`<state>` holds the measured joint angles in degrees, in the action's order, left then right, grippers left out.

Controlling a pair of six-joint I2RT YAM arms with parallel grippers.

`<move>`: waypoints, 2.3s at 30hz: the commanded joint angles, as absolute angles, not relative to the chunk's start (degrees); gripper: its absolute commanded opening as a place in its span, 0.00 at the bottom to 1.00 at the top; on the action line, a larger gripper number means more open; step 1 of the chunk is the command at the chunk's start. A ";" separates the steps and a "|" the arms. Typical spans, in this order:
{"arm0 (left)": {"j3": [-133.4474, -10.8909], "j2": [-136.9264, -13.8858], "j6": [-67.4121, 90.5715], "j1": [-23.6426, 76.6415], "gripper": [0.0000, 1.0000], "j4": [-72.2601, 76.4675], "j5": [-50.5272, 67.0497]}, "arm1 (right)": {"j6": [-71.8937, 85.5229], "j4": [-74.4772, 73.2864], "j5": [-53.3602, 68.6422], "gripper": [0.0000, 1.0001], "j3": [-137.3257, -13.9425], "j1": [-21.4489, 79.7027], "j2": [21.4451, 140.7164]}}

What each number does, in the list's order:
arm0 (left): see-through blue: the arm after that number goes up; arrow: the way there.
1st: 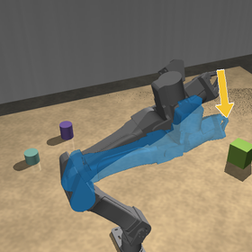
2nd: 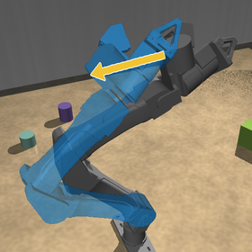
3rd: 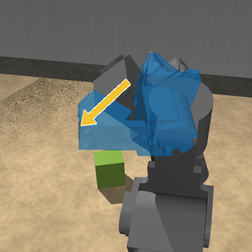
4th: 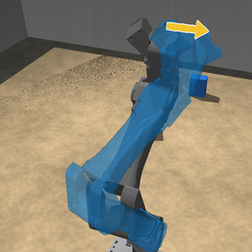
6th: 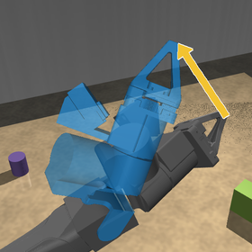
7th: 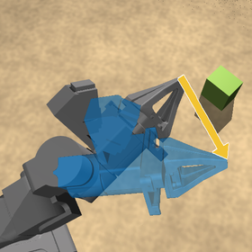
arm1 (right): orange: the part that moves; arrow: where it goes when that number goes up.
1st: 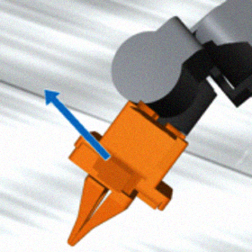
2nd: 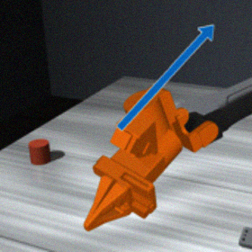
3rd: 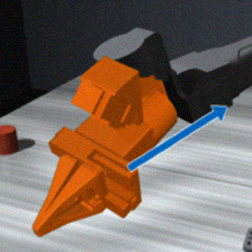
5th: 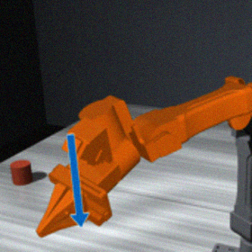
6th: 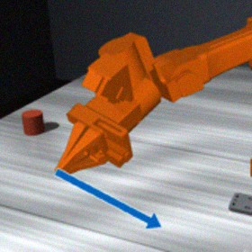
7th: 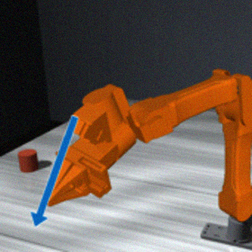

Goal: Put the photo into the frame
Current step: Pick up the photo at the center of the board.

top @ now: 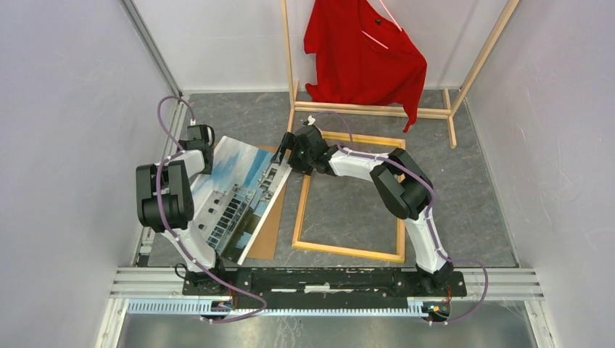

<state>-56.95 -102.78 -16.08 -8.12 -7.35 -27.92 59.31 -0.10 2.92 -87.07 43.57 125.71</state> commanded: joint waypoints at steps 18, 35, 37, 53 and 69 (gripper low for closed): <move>-52.74 -104.14 -14.96 -7.92 0.75 -9.08 -25.58 | 61.30 12.74 3.97 0.86 -77.35 44.46 118.92; -52.21 -104.61 -15.66 -7.95 0.74 -8.26 -26.03 | 60.55 17.87 6.75 0.78 -77.38 44.74 118.91; -52.12 -104.63 -15.73 -7.98 0.74 -8.26 -26.02 | 61.06 20.74 7.95 0.77 -76.77 44.82 119.14; -51.35 -104.31 -16.06 -8.00 0.74 -7.82 -25.86 | 57.45 18.07 8.04 0.76 -77.70 44.02 121.37; -51.23 -104.58 -16.52 -7.93 0.73 -8.21 -25.34 | 55.21 18.17 16.57 0.67 -84.29 41.60 128.97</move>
<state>-53.39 -101.80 -16.21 -7.90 -1.58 -29.02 55.64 18.09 14.44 -82.46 41.34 127.28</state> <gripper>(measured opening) 0.727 0.695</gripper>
